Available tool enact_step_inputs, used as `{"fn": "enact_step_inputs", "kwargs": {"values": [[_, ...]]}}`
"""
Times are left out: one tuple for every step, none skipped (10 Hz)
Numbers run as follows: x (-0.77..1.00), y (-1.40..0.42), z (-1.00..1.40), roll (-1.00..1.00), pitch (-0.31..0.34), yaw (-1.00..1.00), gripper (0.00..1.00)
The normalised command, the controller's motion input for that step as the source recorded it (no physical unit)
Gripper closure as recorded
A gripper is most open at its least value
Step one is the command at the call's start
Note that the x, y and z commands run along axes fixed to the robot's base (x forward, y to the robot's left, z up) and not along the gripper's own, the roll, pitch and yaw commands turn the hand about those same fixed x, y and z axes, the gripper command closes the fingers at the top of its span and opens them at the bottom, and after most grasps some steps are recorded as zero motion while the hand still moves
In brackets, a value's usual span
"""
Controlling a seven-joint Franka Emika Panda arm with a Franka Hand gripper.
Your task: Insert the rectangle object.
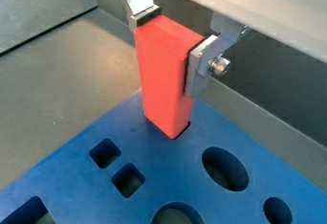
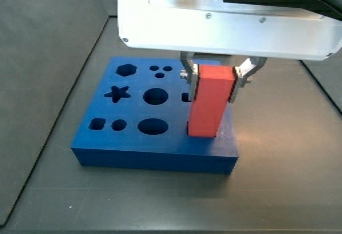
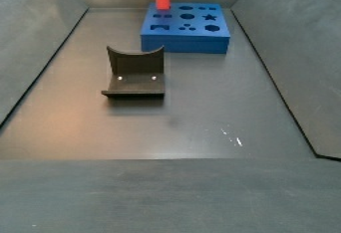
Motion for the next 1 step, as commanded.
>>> {"fn": "enact_step_inputs", "kwargs": {"values": [[0.0, 0.0, 0.0, 0.0, 0.0, 0.0, 1.0]]}}
